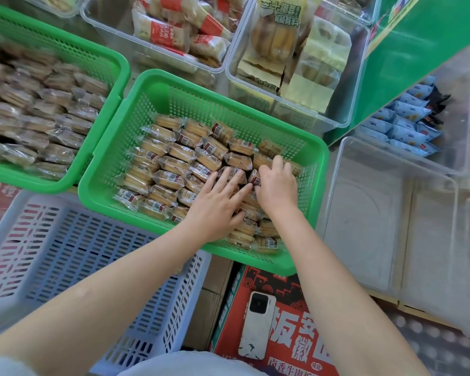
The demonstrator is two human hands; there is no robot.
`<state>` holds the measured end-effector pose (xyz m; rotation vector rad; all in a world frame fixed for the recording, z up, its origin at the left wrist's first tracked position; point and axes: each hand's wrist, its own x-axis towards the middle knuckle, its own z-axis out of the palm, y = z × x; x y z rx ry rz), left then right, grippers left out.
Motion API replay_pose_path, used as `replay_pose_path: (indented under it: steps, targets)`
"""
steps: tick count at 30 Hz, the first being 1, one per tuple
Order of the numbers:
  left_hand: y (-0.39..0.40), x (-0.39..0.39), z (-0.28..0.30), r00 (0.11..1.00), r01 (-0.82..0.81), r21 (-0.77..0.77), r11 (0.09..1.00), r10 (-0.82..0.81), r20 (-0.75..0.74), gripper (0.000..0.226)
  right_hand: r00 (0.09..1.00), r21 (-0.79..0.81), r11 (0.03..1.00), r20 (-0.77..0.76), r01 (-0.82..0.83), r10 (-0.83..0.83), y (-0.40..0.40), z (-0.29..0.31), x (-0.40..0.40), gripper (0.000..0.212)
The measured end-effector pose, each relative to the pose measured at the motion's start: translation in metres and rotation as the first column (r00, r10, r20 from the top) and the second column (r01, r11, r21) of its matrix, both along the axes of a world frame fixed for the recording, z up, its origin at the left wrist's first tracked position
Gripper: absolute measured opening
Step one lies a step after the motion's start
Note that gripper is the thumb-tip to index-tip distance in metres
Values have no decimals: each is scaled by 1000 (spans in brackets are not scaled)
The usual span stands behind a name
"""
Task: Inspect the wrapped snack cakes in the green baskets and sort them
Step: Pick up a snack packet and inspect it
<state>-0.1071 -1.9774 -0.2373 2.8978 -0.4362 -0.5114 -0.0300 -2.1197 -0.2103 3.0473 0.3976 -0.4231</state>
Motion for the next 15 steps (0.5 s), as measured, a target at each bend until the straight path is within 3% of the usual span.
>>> replay_pose_path:
  steps: [4, 8, 13, 15]
  targets:
    - [0, 0, 1, 1000, -1, 3, 1000, 1, -8, 69, 998, 162, 987, -64, 16, -6, -4, 10, -2, 31]
    - [0, 0, 1, 1000, -4, 4, 1000, 4, -16, 69, 985, 328, 934, -136, 142, -102, -8, 27, 0, 26]
    - [0, -1, 4, 1000, 2, 15, 1000, -2, -20, 69, 909, 457, 788, -254, 413, -329, -11, 30, -1, 28]
    - [0, -1, 5, 1000, 5, 23, 1000, -4, -31, 68, 865, 538, 678, -294, 501, -406, -16, 26, -2, 25]
